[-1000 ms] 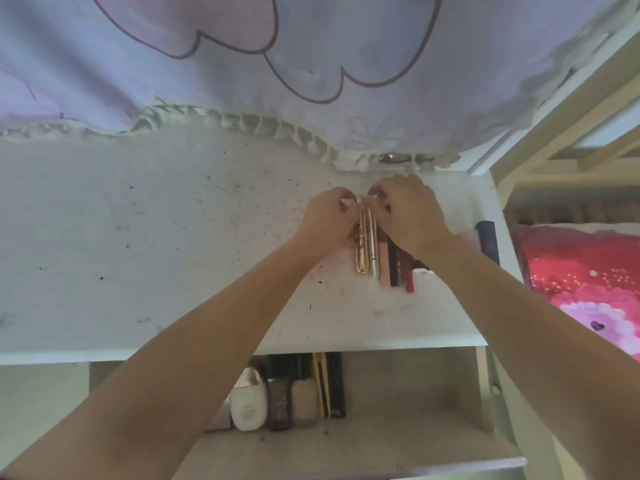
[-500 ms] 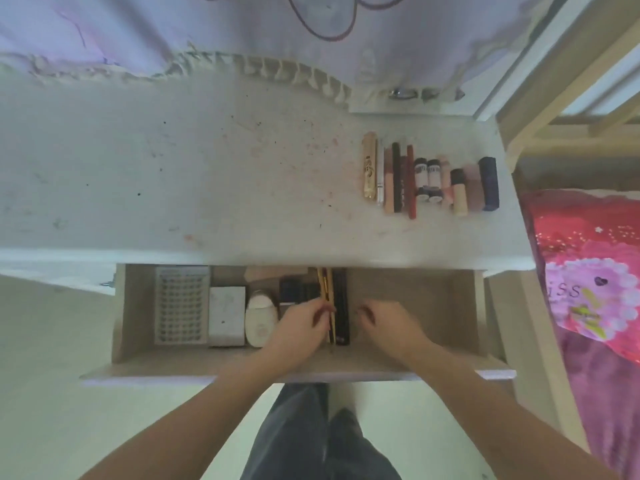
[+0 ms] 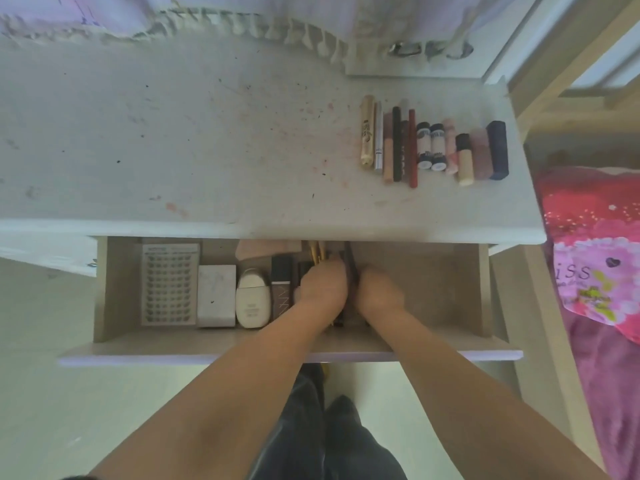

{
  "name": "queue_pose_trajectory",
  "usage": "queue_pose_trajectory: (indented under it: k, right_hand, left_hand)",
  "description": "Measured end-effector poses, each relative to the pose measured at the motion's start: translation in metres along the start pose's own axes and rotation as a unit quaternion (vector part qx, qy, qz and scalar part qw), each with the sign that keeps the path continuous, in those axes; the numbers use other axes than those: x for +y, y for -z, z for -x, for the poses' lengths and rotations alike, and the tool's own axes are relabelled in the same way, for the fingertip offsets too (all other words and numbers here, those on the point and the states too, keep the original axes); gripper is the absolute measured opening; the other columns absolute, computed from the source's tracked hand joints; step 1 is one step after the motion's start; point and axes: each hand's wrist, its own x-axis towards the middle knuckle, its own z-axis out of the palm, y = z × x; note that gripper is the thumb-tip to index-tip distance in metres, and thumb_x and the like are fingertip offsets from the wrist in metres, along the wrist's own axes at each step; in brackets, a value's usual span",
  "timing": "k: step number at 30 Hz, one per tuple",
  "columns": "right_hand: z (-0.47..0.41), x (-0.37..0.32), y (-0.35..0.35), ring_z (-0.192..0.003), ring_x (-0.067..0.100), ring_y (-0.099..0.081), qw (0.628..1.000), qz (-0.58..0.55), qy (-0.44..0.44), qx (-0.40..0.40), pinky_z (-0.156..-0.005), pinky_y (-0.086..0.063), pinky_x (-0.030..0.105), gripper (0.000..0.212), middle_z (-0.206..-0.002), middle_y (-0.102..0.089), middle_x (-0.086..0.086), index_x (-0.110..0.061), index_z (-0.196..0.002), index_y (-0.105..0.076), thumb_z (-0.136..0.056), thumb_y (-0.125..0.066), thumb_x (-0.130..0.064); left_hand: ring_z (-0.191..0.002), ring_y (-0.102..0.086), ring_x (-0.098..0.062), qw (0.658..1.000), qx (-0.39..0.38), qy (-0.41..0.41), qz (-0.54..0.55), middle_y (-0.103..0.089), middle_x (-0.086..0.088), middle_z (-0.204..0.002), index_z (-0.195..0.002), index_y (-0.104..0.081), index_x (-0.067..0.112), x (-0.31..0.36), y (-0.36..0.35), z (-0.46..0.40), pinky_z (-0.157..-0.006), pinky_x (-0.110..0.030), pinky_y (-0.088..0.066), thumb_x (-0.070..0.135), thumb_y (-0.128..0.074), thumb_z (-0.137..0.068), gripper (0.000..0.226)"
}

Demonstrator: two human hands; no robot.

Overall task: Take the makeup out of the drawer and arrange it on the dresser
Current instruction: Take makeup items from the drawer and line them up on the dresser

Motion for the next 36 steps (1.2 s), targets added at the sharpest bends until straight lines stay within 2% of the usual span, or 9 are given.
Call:
queue_pose_trajectory:
  k: [7, 14, 18, 22, 25, 29, 32, 34, 36]
  right_hand:
    - [0.018, 0.036, 0.043, -0.099, 0.032, -0.064, 0.992, 0.122, 0.026, 0.014, -0.071, -0.047, 0.034, 0.022, -0.105, -0.065, 0.011, -0.012, -0.109, -0.056, -0.092, -0.043, -0.009]
    - [0.067, 0.045, 0.108, -0.084, 0.020, -0.059, 0.976, 0.034, 0.205, -0.064, -0.069, -0.046, 0.028, 0.005, -0.088, -0.056, -0.004, -0.025, -0.088, -0.049, -0.090, -0.054, -0.024]
    - [0.053, -0.006, 0.160, -0.071, -0.001, -0.056, 0.969, -0.165, 0.185, 0.017, -0.053, -0.041, 0.008, 0.013, -0.082, -0.055, -0.017, -0.034, -0.082, -0.050, -0.090, -0.058, -0.027]
    - [0.009, -0.063, 0.187, -0.072, 0.011, -0.060, 0.962, -0.221, 0.139, 0.082, -0.062, -0.050, 0.021, 0.017, -0.087, -0.059, -0.003, -0.018, -0.108, -0.050, -0.093, -0.055, -0.024]
    - [-0.018, -0.092, 0.192, -0.071, 0.014, -0.060, 0.972, -0.177, 0.108, 0.114, -0.060, -0.050, 0.022, 0.027, -0.090, -0.060, 0.004, -0.008, -0.118, -0.047, -0.092, -0.054, -0.016]
    - [-0.040, -0.105, 0.186, -0.108, 0.028, -0.061, 0.988, 0.003, 0.100, 0.116, -0.081, -0.053, 0.031, 0.041, -0.124, -0.058, 0.019, 0.002, -0.132, -0.036, -0.096, -0.048, -0.012]
    - [-0.043, -0.106, 0.184, -0.100, 0.027, -0.063, 0.986, 0.014, 0.093, 0.138, -0.076, -0.049, 0.029, 0.037, -0.115, -0.061, 0.014, -0.001, -0.131, -0.039, -0.096, -0.044, -0.008]
    - [-0.040, -0.104, 0.187, -0.095, 0.025, -0.064, 0.986, 0.008, 0.096, 0.139, -0.076, -0.051, 0.030, 0.033, -0.109, -0.064, 0.014, -0.003, -0.129, -0.042, -0.096, -0.045, -0.007]
    - [-0.031, -0.096, 0.189, -0.084, 0.022, -0.062, 0.982, -0.041, 0.110, 0.146, -0.070, -0.051, 0.028, 0.027, -0.101, -0.063, 0.012, -0.005, -0.122, -0.047, -0.095, -0.046, -0.009]
  left_hand:
    - [-0.097, -0.062, -0.028, 0.998, -0.041, -0.009, 0.040, -0.064, -0.011, -0.106, -0.108, -0.057, 0.010, 0.011, 0.007, 0.013, -0.072, -0.035, -0.049, 0.014, -0.047, -0.095, 0.017]
    - [-0.079, -0.058, -0.012, 0.948, 0.042, -0.223, 0.225, -0.058, 0.011, -0.086, -0.101, -0.056, 0.022, -0.024, 0.076, 0.079, -0.071, -0.025, -0.049, 0.028, -0.055, -0.092, 0.011]
    - [-0.076, -0.056, -0.002, 0.926, 0.144, -0.193, 0.291, -0.058, 0.014, -0.085, -0.096, -0.053, 0.026, -0.022, 0.153, 0.046, -0.064, -0.013, -0.046, 0.029, -0.051, -0.092, 0.005]
    - [-0.070, -0.049, -0.001, 0.947, 0.152, -0.128, 0.252, -0.051, 0.016, -0.077, -0.092, -0.050, 0.021, -0.010, 0.198, -0.023, -0.058, -0.013, -0.031, 0.030, -0.048, -0.096, 0.010]
    - [-0.068, -0.046, -0.010, 0.967, 0.115, -0.097, 0.204, -0.047, 0.010, -0.072, -0.087, -0.050, 0.016, 0.004, 0.207, -0.069, -0.058, -0.025, -0.030, 0.029, -0.048, -0.093, 0.015]
    - [-0.059, -0.041, -0.015, 0.982, 0.071, -0.079, 0.158, -0.041, 0.002, -0.062, -0.065, -0.042, 0.015, 0.023, 0.206, -0.100, -0.051, -0.026, -0.028, 0.027, -0.050, -0.091, 0.029]
    - [-0.054, -0.042, -0.017, 0.989, 0.069, -0.066, 0.116, -0.048, -0.010, -0.064, -0.075, -0.057, 0.008, 0.029, 0.204, -0.107, -0.050, -0.027, -0.032, 0.029, -0.047, -0.092, 0.029]
    - [-0.068, -0.057, -0.025, 0.990, 0.060, -0.069, 0.103, -0.056, -0.016, -0.079, -0.083, -0.061, 0.003, 0.032, 0.203, -0.105, -0.060, -0.033, -0.043, 0.031, -0.043, -0.095, 0.036]
    - [-0.075, -0.058, -0.027, 0.991, 0.057, -0.077, 0.095, -0.052, -0.010, -0.068, -0.074, -0.056, 0.010, 0.029, 0.200, -0.099, -0.060, -0.031, -0.041, 0.034, -0.040, -0.098, 0.038]
